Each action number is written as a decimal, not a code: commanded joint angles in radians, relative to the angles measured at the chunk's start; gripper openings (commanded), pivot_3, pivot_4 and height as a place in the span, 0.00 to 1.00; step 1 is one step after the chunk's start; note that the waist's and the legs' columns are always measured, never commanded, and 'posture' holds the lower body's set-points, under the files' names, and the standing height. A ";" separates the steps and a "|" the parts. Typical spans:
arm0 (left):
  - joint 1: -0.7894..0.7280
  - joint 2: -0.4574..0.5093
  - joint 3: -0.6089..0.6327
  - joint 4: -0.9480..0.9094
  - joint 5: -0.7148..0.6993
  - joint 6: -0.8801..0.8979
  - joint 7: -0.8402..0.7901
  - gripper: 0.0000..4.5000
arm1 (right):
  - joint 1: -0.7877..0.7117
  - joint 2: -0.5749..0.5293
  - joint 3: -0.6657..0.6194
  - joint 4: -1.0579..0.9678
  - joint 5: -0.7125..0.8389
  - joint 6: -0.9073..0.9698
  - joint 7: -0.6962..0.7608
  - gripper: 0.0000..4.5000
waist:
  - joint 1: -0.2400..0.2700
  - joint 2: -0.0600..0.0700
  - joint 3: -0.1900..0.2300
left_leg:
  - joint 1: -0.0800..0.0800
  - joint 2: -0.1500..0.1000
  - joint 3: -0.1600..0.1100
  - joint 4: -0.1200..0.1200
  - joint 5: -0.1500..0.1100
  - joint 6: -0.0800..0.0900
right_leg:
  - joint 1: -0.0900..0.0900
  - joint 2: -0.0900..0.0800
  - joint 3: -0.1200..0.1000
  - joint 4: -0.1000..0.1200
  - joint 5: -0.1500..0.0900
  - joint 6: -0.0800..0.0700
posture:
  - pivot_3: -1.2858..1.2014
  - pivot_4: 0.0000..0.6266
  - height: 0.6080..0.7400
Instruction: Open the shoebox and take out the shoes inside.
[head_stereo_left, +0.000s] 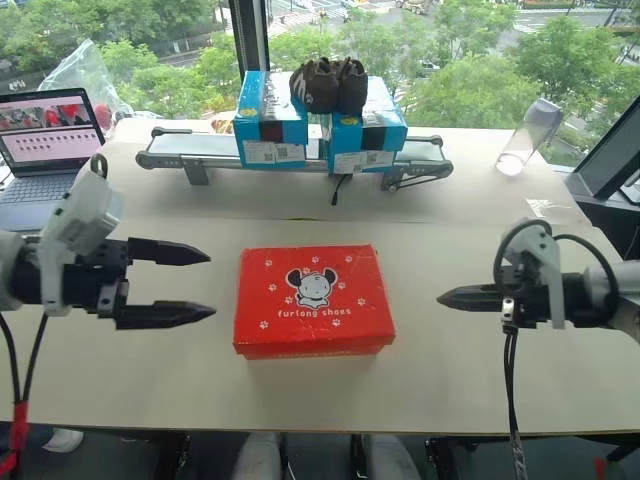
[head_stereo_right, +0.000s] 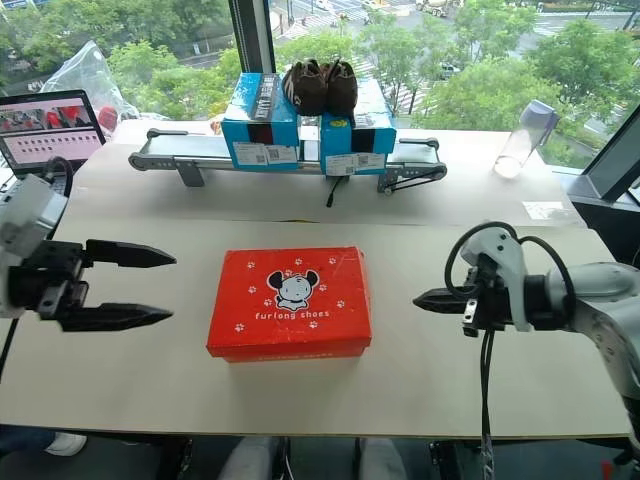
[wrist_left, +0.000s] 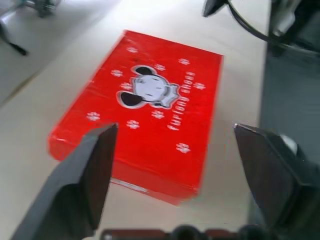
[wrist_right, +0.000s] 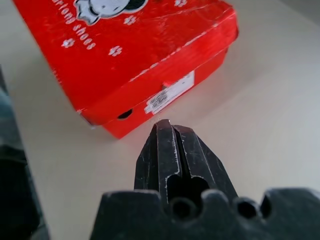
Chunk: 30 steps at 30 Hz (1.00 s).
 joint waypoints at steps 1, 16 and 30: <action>-0.017 0.046 0.057 -0.019 -0.036 0.009 -0.059 0.99 | 0.033 -0.044 -0.033 -0.021 0.032 0.000 0.036 0.00 | -0.001 0.000 0.000 | 0.001 0.000 0.000 0.000 0.000 0.000 | 0.000 0.000 0.000 0.000 0.000 0.000 | 0.52 0.24 1.00; -0.087 0.110 0.050 -0.008 -0.047 0.009 -0.074 0.99 | 0.072 -0.001 0.212 -0.102 0.002 -0.071 -0.002 0.00 | -0.002 0.002 0.002 | 0.002 0.000 0.000 0.000 0.000 -0.001 | 0.001 0.001 0.001 0.001 -0.001 -0.001 | 0.52 0.24 1.00; -0.011 0.100 0.094 -0.016 0.019 0.003 -0.104 0.99 | -0.060 0.260 0.423 0.175 -0.141 -0.252 0.022 0.00 | -0.006 0.002 0.003 | 0.004 0.000 0.000 0.002 0.000 -0.001 | 0.001 0.003 0.004 0.005 0.000 -0.001 | 0.52 0.24 1.00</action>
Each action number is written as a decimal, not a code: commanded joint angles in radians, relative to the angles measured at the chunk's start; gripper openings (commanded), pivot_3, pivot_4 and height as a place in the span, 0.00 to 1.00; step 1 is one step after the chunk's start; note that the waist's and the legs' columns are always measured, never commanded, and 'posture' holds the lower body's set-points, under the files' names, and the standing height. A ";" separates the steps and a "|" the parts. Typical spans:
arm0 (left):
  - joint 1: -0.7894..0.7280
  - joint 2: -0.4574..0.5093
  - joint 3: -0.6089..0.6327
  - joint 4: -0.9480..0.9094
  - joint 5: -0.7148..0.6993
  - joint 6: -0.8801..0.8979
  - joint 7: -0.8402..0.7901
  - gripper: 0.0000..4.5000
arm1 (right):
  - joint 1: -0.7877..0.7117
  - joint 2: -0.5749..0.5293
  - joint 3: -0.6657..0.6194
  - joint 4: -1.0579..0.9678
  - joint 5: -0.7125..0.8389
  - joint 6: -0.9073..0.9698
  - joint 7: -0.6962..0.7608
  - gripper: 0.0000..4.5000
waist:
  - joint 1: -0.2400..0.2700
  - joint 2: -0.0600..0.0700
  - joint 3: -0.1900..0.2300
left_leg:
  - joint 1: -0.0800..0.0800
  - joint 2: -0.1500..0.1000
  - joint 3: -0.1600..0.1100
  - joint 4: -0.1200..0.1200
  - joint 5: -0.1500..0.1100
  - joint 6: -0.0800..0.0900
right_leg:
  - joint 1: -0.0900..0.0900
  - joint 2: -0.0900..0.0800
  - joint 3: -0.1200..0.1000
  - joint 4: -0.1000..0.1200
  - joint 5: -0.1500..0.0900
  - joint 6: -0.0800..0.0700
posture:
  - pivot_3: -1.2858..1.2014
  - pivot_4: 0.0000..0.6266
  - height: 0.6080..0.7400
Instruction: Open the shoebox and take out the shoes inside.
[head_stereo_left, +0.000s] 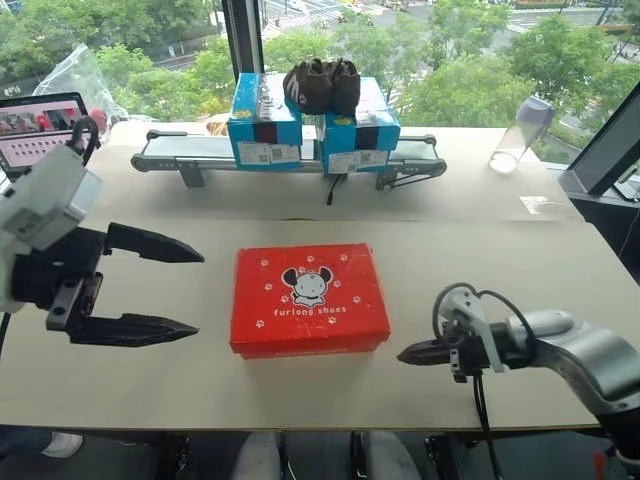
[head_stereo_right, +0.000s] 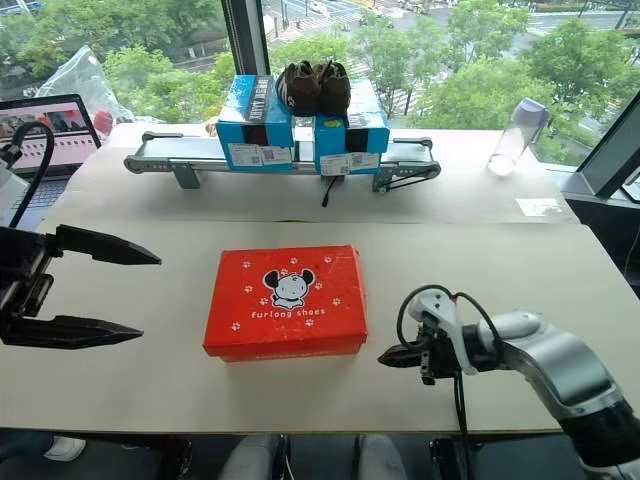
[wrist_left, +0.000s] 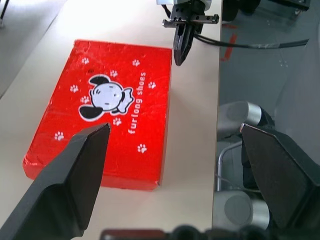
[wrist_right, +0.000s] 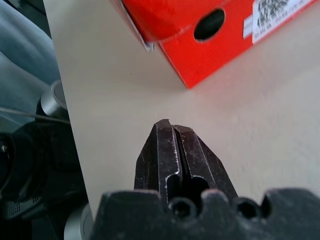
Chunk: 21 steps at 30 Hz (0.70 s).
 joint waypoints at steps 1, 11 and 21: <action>0.009 -0.004 0.038 -0.008 0.022 -0.014 -0.007 0.99 | -0.050 0.034 0.023 0.055 -0.043 -0.067 0.021 0.00 | 0.001 0.000 0.000 | 0.000 0.000 0.000 0.000 0.000 0.000 | 0.000 0.000 0.000 0.000 0.000 0.000 | 0.52 0.24 1.00; 0.055 -0.026 0.077 -0.027 0.042 -0.008 -0.001 0.99 | -0.152 0.059 -0.055 -0.020 0.073 0.038 0.047 0.00 | 0.001 0.000 0.000 | -0.001 0.000 0.000 0.000 0.000 0.000 | 0.000 0.000 0.000 0.000 0.000 0.000 | 0.52 0.24 1.00; 0.014 -0.014 0.111 -0.017 -0.001 0.023 0.016 0.99 | -0.434 0.132 -0.189 -0.004 0.289 0.185 -0.012 0.00 | 0.001 0.000 0.000 | 0.001 0.001 0.000 0.001 0.000 -0.001 | -0.001 0.000 0.000 0.005 -0.001 -0.001 | 0.52 0.24 1.00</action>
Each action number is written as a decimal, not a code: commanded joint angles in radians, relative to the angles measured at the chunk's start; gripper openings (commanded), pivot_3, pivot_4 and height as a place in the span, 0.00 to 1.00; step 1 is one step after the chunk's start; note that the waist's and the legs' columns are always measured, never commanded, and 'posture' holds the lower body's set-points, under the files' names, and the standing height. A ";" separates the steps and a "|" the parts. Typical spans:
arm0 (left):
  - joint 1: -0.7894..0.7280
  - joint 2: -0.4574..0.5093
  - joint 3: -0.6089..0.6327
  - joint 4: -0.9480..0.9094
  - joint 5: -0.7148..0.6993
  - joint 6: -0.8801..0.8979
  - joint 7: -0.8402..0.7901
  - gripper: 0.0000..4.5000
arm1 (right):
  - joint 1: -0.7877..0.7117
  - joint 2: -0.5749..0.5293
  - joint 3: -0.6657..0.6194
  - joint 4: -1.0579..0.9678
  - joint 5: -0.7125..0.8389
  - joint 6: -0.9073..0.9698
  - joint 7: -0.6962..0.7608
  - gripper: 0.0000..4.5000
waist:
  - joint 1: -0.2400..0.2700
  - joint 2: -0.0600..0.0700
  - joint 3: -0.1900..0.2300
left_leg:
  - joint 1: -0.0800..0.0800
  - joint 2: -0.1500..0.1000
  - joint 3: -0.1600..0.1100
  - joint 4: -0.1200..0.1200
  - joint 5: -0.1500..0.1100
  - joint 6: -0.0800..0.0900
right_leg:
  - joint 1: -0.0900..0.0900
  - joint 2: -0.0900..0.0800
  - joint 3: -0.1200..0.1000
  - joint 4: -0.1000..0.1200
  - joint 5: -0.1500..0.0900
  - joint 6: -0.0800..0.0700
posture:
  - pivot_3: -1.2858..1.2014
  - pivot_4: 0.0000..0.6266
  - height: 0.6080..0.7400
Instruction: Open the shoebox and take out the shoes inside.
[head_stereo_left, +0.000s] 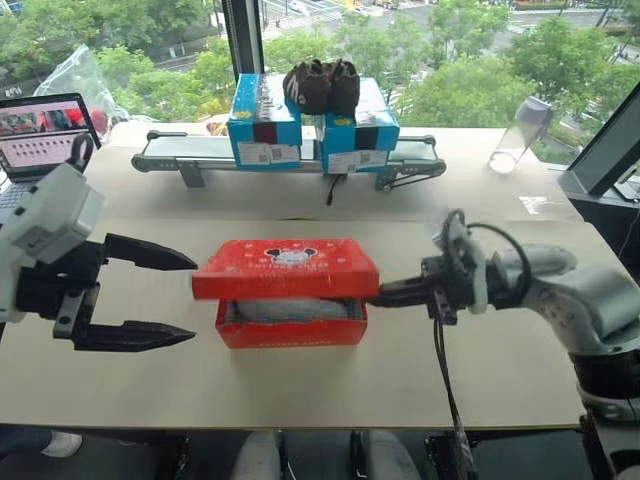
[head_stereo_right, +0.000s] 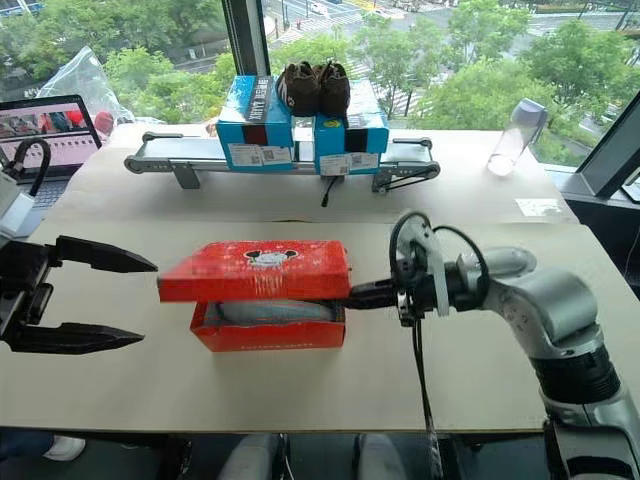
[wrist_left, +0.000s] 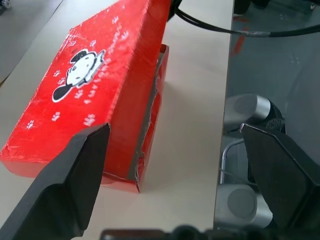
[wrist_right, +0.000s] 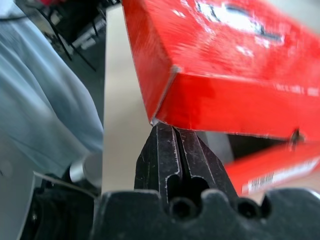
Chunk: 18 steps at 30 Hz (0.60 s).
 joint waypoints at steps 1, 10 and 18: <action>-0.049 0.022 0.076 0.005 -0.051 0.033 0.013 0.99 | -0.118 0.051 -0.033 0.052 0.028 -0.015 -0.020 0.00 | -0.002 0.000 0.000 | 0.000 0.000 0.000 0.000 0.000 0.000 | 0.000 0.000 0.000 0.000 0.000 0.000 | 0.52 0.24 1.00; -0.035 0.011 0.157 -0.047 -0.087 0.130 0.053 0.99 | -0.339 0.239 0.102 0.555 -0.328 -0.443 -0.042 0.00 | -0.015 0.000 0.000 | 0.000 0.000 0.000 0.001 0.001 -0.001 | -0.001 0.000 0.000 0.004 0.002 0.003 | 0.52 0.24 1.00; 0.015 -0.015 0.220 -0.102 -0.099 0.176 0.084 0.99 | -0.487 0.368 0.147 1.037 -0.577 -0.781 -0.120 0.00 | -0.028 0.000 0.001 | -0.001 -0.001 -0.001 0.001 0.002 -0.002 | -0.002 0.000 0.000 0.005 0.002 0.004 | 0.52 0.24 1.00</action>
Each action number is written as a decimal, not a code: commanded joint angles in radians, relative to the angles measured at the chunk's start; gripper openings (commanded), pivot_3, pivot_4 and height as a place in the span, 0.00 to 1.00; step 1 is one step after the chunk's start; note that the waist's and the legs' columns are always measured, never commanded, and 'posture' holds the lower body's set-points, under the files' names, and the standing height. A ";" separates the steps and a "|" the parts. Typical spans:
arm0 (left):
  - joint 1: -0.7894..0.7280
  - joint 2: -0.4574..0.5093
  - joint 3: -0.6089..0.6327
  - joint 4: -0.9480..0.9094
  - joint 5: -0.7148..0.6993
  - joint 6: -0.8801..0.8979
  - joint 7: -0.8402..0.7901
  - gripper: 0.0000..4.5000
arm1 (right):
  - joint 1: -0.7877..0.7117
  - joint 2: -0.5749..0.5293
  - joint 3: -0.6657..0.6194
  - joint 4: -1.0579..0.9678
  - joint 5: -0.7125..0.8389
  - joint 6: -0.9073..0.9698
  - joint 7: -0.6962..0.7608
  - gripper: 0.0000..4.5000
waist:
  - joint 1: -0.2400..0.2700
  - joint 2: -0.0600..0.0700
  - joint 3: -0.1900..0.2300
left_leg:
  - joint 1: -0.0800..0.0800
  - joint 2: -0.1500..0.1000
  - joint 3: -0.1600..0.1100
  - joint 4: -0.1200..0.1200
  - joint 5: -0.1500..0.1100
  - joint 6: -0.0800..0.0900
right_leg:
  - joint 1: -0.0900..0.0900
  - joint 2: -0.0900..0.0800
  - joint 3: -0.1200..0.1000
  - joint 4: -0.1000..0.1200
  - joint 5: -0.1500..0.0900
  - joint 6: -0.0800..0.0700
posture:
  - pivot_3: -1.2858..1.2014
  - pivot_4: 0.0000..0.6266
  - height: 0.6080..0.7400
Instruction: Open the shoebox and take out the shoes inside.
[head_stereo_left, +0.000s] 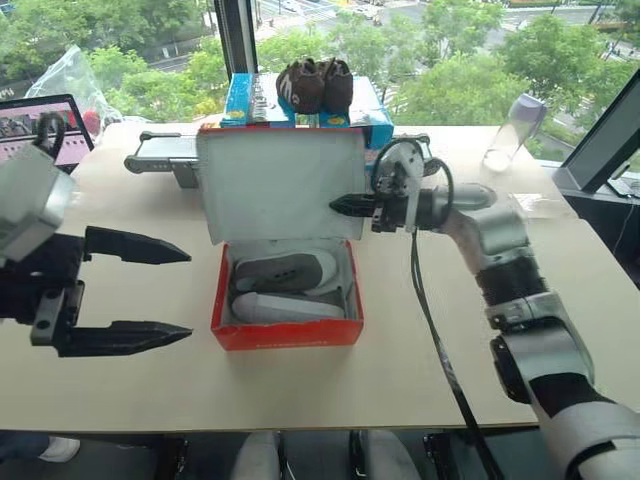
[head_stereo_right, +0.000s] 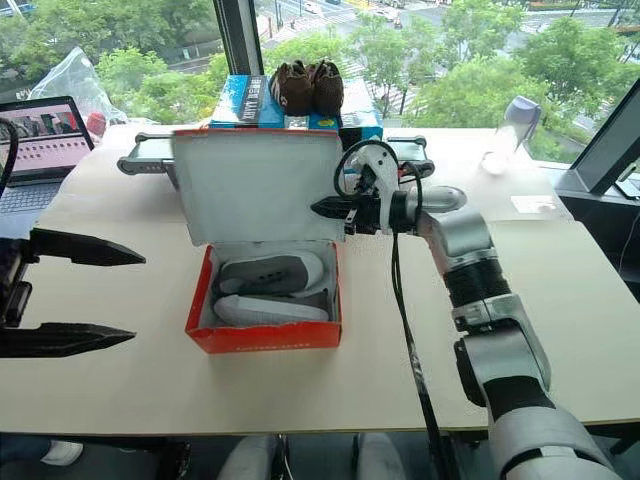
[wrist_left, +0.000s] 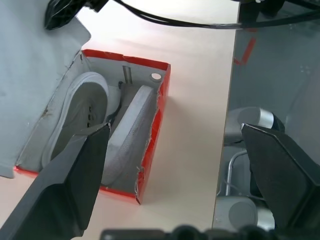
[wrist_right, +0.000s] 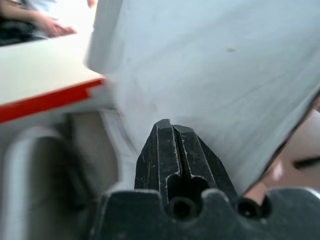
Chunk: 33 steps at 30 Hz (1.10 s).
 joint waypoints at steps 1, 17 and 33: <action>0.009 -0.004 0.049 -0.018 -0.010 0.013 0.011 0.99 | -0.063 0.021 -0.022 0.119 -0.069 -0.117 -0.034 0.00 | -0.001 0.000 0.000 | 0.000 0.000 0.000 0.000 0.000 0.000 | 0.000 0.000 0.000 0.000 0.000 0.000 | 0.52 0.24 1.00; 0.081 -0.045 -0.021 0.111 0.203 -0.172 0.039 1.00 | 0.038 -0.218 -0.019 -0.556 0.096 0.267 0.262 0.18 | 0.000 0.002 0.003 | 0.002 0.001 0.000 -0.002 0.000 -0.001 | 0.000 0.001 -0.001 0.001 -0.001 -0.001 | 0.52 0.24 1.00; 0.110 -0.094 -0.080 0.104 0.223 -0.236 0.026 1.00 | 0.117 -0.139 0.253 -0.679 -0.090 0.281 0.212 0.99 | 0.003 0.002 0.003 | -0.002 0.001 0.000 -0.002 0.003 -0.006 | -0.006 0.000 -0.001 0.005 -0.001 -0.003 | 0.52 0.24 1.00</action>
